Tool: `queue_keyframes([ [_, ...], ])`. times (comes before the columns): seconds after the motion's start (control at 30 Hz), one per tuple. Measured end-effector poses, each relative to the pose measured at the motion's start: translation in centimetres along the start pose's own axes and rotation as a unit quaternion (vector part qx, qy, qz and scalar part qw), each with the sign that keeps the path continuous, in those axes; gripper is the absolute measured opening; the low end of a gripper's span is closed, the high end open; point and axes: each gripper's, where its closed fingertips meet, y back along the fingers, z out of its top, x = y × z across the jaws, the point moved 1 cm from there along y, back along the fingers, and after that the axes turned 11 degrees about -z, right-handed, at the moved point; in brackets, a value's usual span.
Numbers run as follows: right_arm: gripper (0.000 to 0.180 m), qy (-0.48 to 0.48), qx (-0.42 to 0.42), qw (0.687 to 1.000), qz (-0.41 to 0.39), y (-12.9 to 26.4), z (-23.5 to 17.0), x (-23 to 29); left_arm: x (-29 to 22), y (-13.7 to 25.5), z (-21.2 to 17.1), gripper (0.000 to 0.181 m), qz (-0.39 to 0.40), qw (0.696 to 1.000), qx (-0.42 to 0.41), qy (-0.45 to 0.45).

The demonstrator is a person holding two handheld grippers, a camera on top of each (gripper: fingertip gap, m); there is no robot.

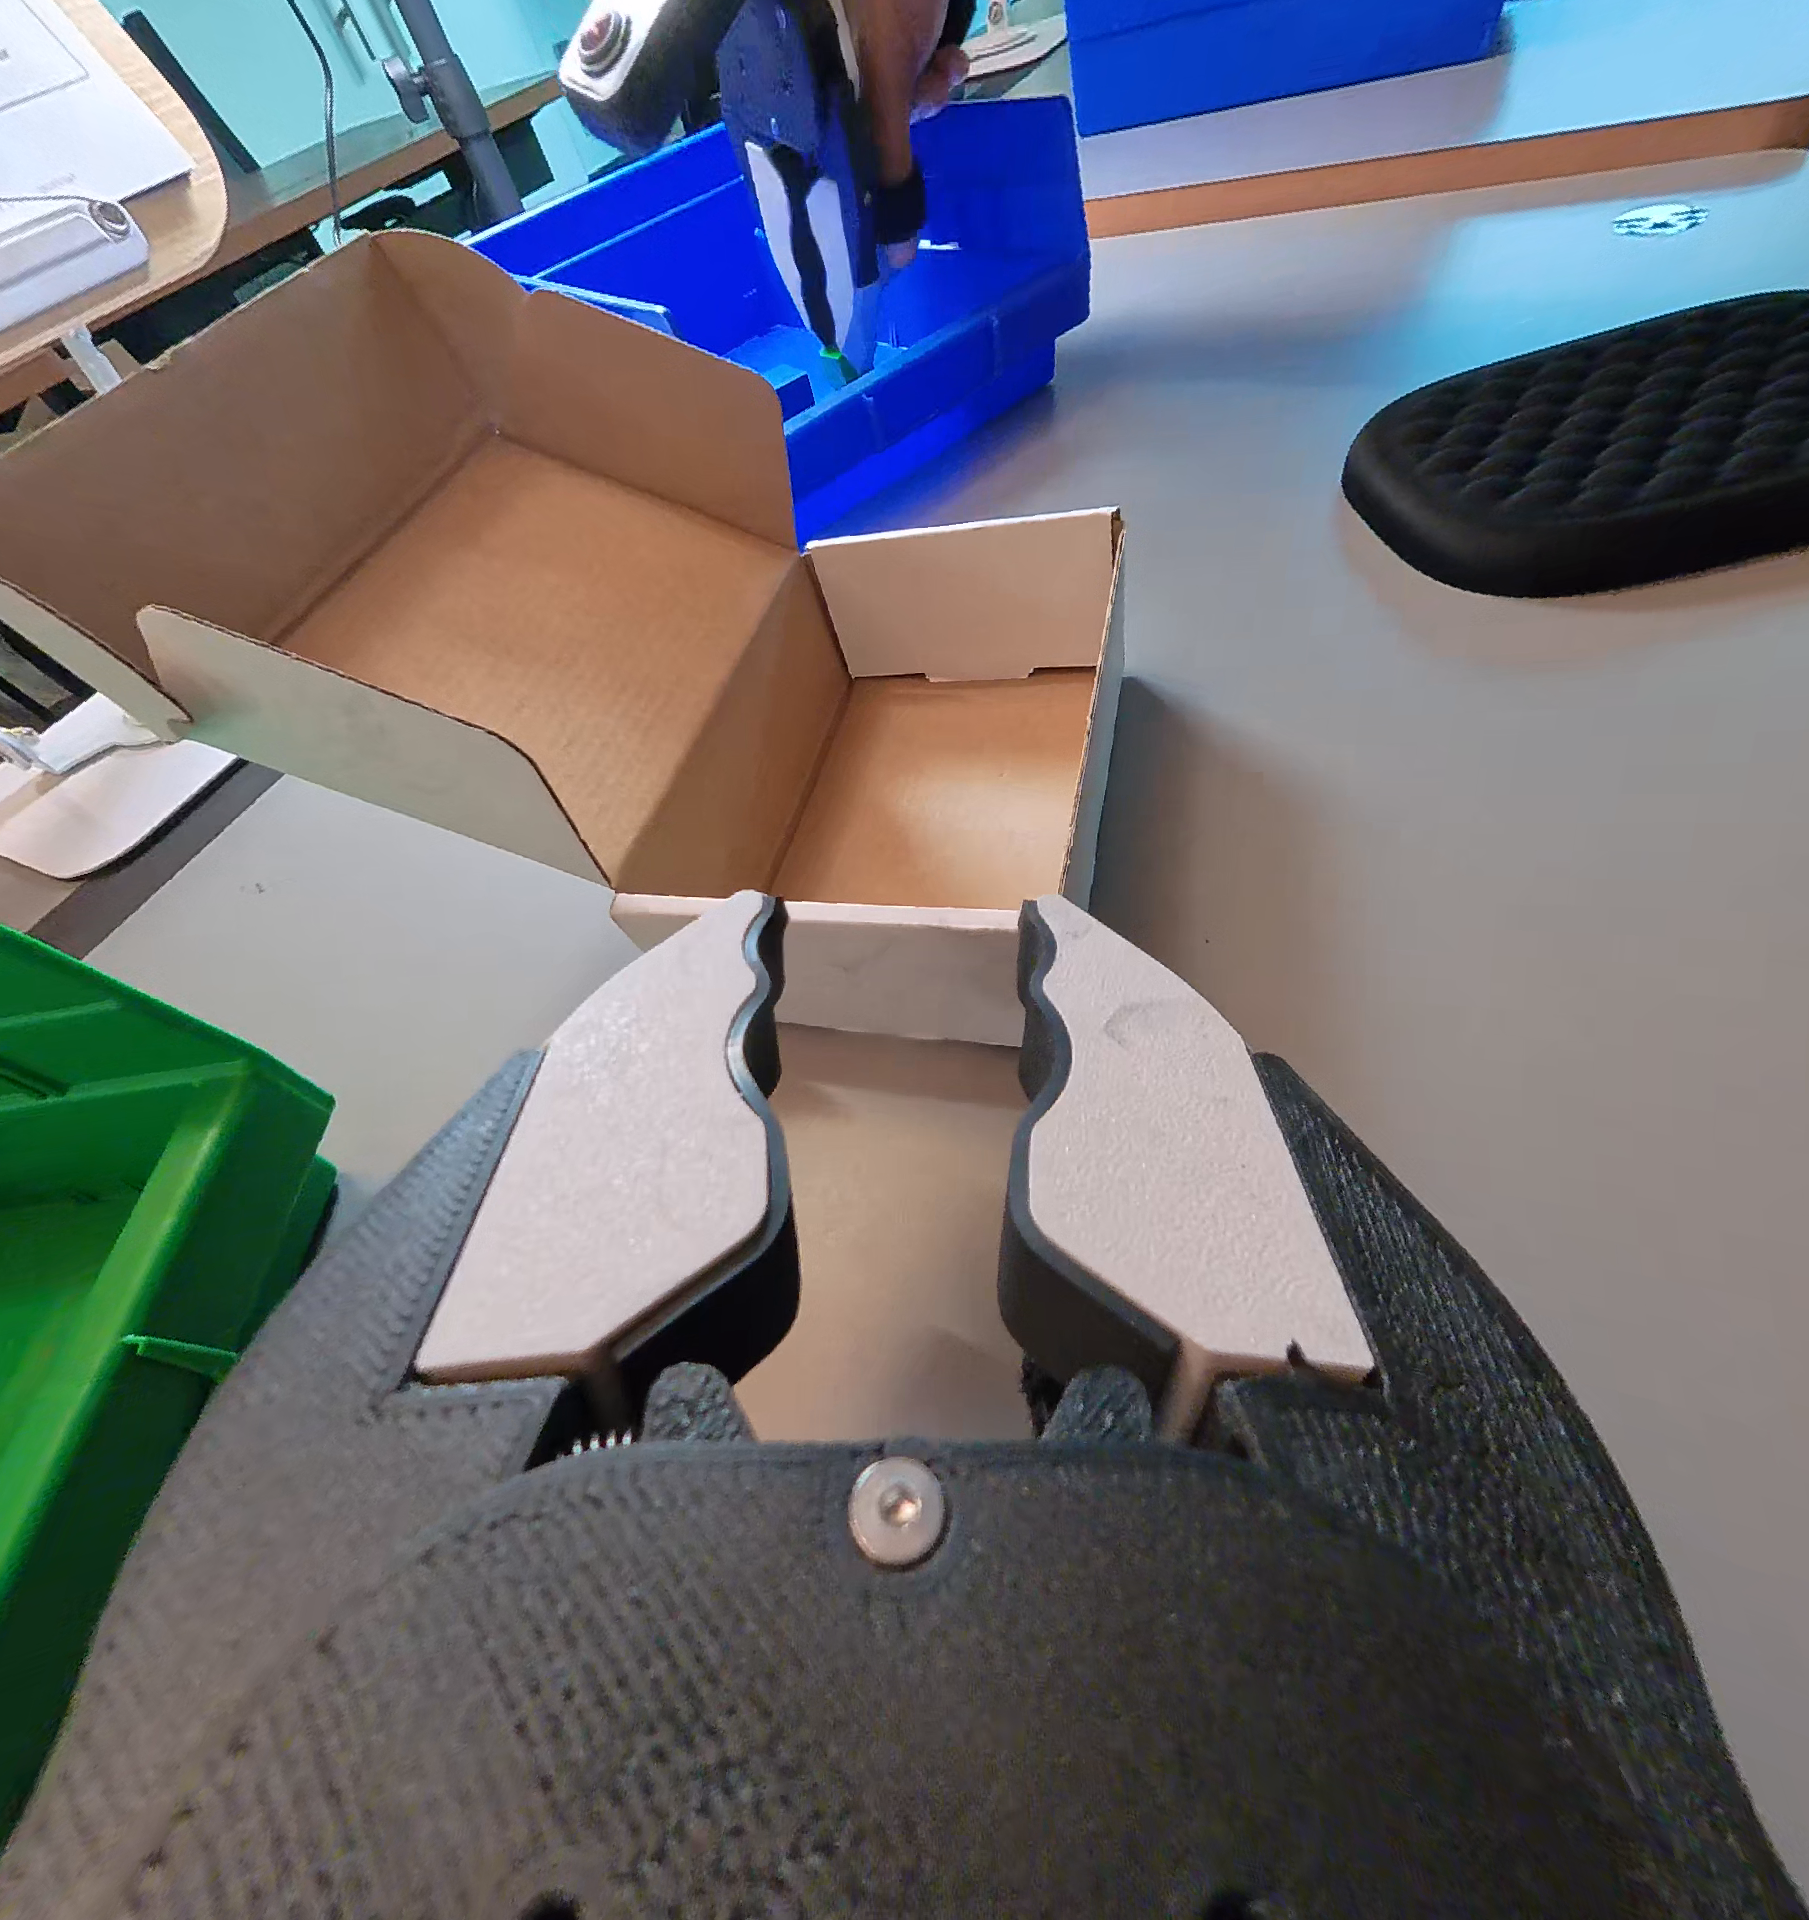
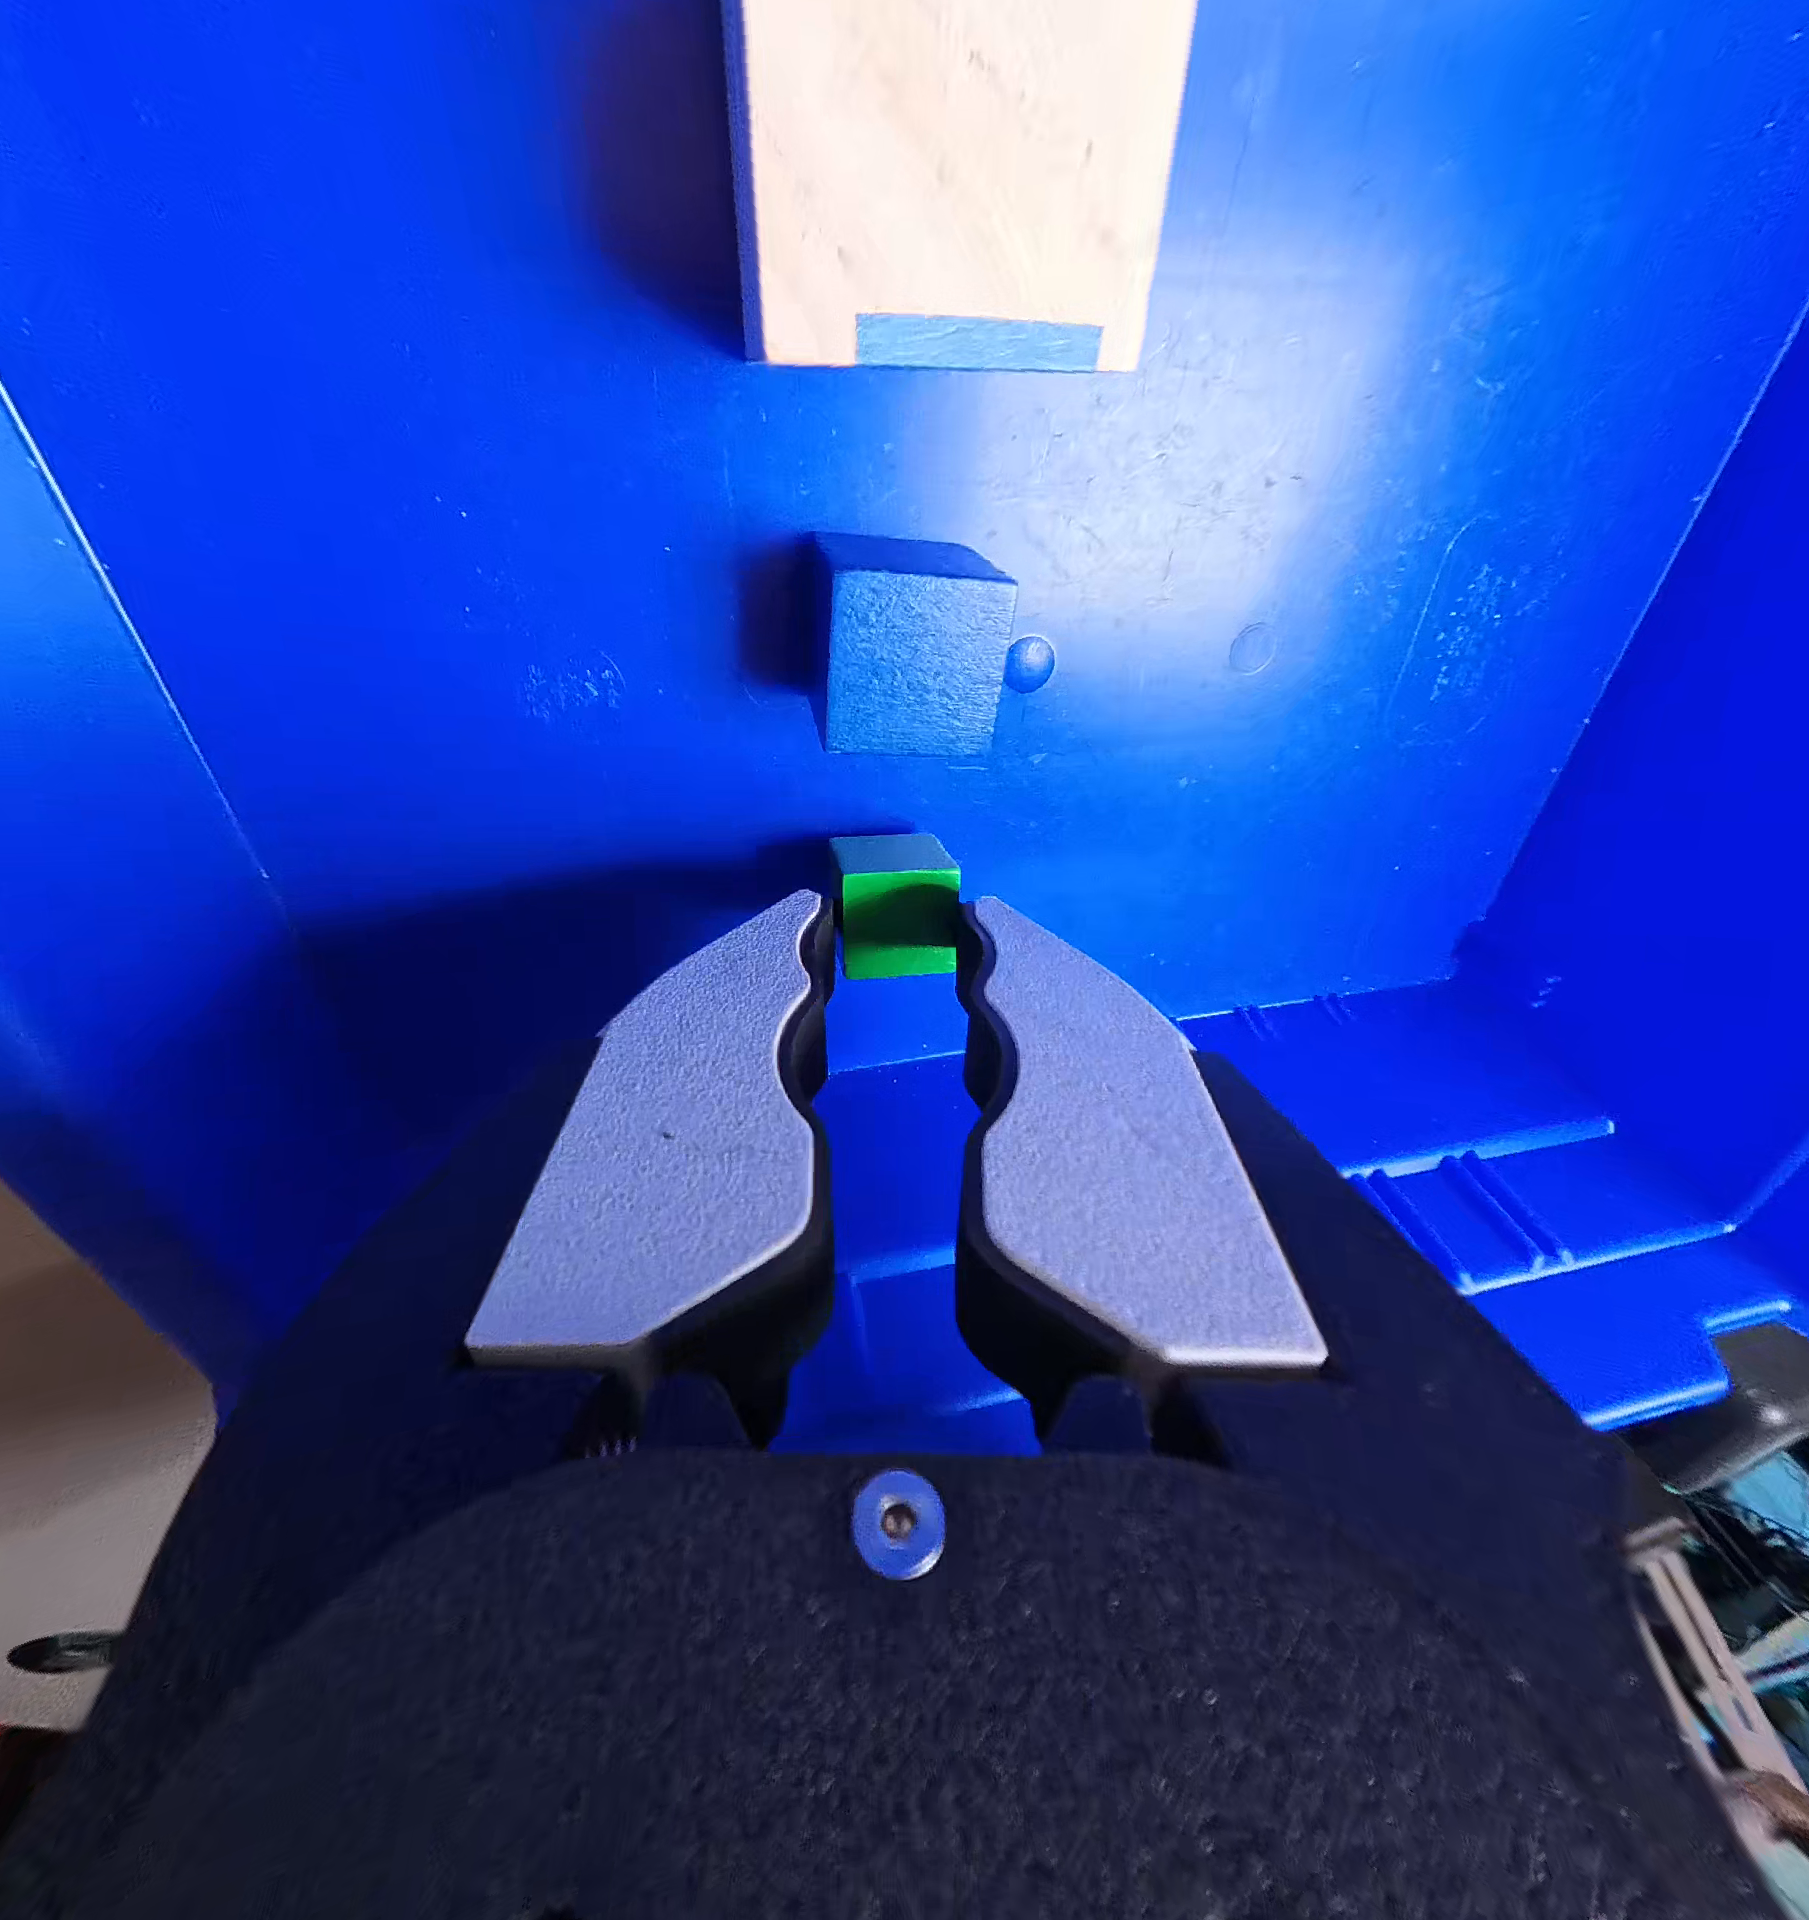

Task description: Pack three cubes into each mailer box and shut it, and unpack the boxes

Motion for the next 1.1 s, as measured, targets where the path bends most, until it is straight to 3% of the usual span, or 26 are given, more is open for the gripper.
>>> queue_keyframes([
  [0.37, 0.025, 0.018, 0.017, 1.0, -0.017, -0.2, -0.3, 0.1, -0.1, 0.0, 0.0, 0.043, -0.001, 1.0, 0.002, -0.003],
  [0.57, 0.029, -0.005, -0.02, 0.999, -0.035, 1.5, 0.3, -0.9, 0.0, 0.0, 0.0, 0.043, 0.002, 1.0, 0.002, -0.003],
  [0.87, 0.029, -0.085, -0.243, 0.962, -0.091, 13.5, 3.9, -2.2, -0.1, 0.0, 0.1, 0.043, -0.001, 1.0, 0.001, -0.005],
  [1.1, 0.032, -0.095, -0.423, 0.899, -0.058, 20.4, 8.1, 5.8, -0.2, 0.0, 0.1, 0.043, 0.001, 1.0, 0.001, -0.006],
])
